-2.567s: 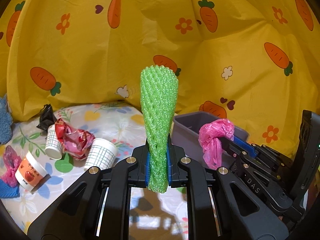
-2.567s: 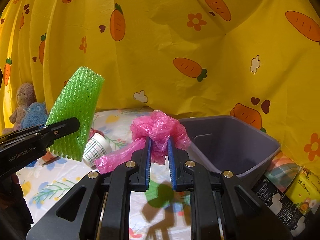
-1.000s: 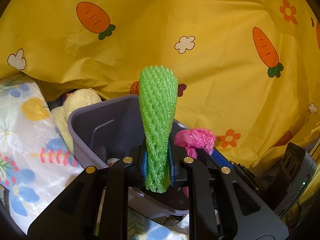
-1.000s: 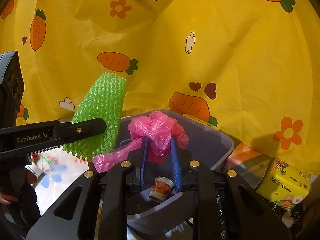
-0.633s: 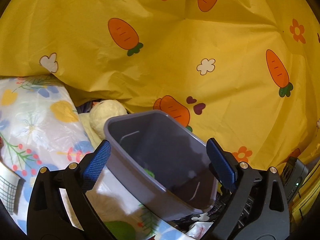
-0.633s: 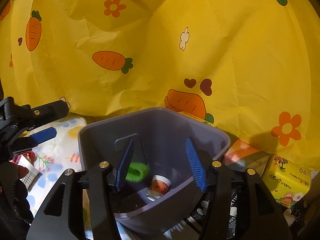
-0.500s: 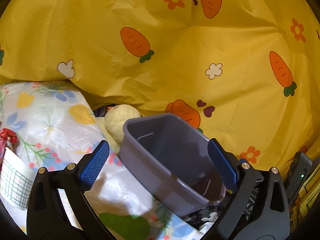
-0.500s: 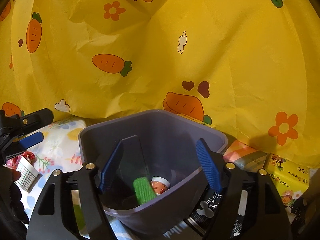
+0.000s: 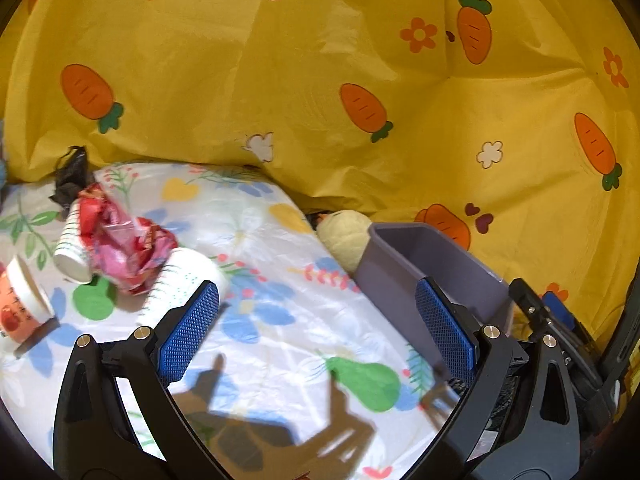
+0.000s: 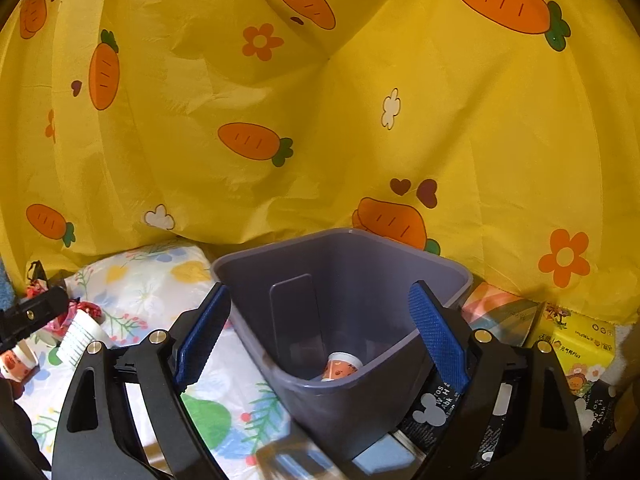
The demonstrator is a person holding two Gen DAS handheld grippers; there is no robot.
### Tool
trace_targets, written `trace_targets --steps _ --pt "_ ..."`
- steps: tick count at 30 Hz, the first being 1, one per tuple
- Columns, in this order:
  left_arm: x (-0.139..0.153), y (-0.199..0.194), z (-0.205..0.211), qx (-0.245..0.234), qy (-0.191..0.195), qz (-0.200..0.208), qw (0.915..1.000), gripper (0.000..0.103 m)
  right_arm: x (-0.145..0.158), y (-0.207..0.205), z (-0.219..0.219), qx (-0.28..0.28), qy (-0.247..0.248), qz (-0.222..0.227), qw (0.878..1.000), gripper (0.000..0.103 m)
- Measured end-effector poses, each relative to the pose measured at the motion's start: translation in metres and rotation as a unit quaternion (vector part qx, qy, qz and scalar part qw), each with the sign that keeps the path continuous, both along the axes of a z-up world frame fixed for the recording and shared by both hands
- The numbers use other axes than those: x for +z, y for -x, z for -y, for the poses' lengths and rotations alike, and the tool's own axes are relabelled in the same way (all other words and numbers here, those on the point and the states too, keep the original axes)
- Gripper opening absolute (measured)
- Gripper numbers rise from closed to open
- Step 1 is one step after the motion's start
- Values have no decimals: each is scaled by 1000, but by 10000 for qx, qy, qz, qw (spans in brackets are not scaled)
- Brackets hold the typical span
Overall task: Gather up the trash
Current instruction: 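Withdraw both open grippers from the bin back toward the table, then lower the left gripper onto the blue foam net and close it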
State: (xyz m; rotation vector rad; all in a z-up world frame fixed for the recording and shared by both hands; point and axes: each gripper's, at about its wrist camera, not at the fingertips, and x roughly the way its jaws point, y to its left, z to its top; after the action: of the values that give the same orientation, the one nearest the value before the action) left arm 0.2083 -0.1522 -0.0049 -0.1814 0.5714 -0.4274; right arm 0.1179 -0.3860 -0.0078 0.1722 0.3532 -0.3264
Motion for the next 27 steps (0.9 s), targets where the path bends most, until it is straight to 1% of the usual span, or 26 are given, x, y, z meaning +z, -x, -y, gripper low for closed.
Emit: trace_targets --steps 2,4,5,7,9,11,13,16,18,23,26,27 --pt "-3 10 -27 328 -75 -23 9994 97 1 1 -19 259 33 1 9997 87" --pt "-6 18 -54 738 -145 -67 9971 97 1 1 -38 530 57 9 9986 87" --pt "-7 23 -70 941 -177 -71 9954 97 2 1 -48 677 39 16 9977 87" --pt "-11 31 -101 1432 -273 -118 9892 97 3 0 -70 1009 7 1 9949 87" --pt "-15 41 -134 1868 -347 -162 9816 97 3 -3 -94 1337 6 -16 9910 87" --pt "-19 49 -165 2334 -464 -225 9710 97 4 -6 -120 1659 30 -44 9861 87" --pt "-24 57 -195 2644 -484 -313 9627 97 3 -9 -145 1968 34 -94 9804 87" --pt "-35 68 -237 3024 -351 -471 9514 97 0 -12 -183 2394 80 -157 9708 87" --pt "-41 75 -262 3285 -329 -555 9423 97 -3 -14 -206 2640 116 -198 9643 87" --pt "-56 79 -319 3791 -179 -747 9222 97 -8 -19 -245 3055 167 -286 9516 87" --pt "-65 75 -353 4057 74 -957 9090 97 -8 -28 -263 3209 213 -346 9462 87" --pt "-67 74 -360 4099 176 -1023 9062 97 -6 -31 -268 3257 220 -365 9445 87"
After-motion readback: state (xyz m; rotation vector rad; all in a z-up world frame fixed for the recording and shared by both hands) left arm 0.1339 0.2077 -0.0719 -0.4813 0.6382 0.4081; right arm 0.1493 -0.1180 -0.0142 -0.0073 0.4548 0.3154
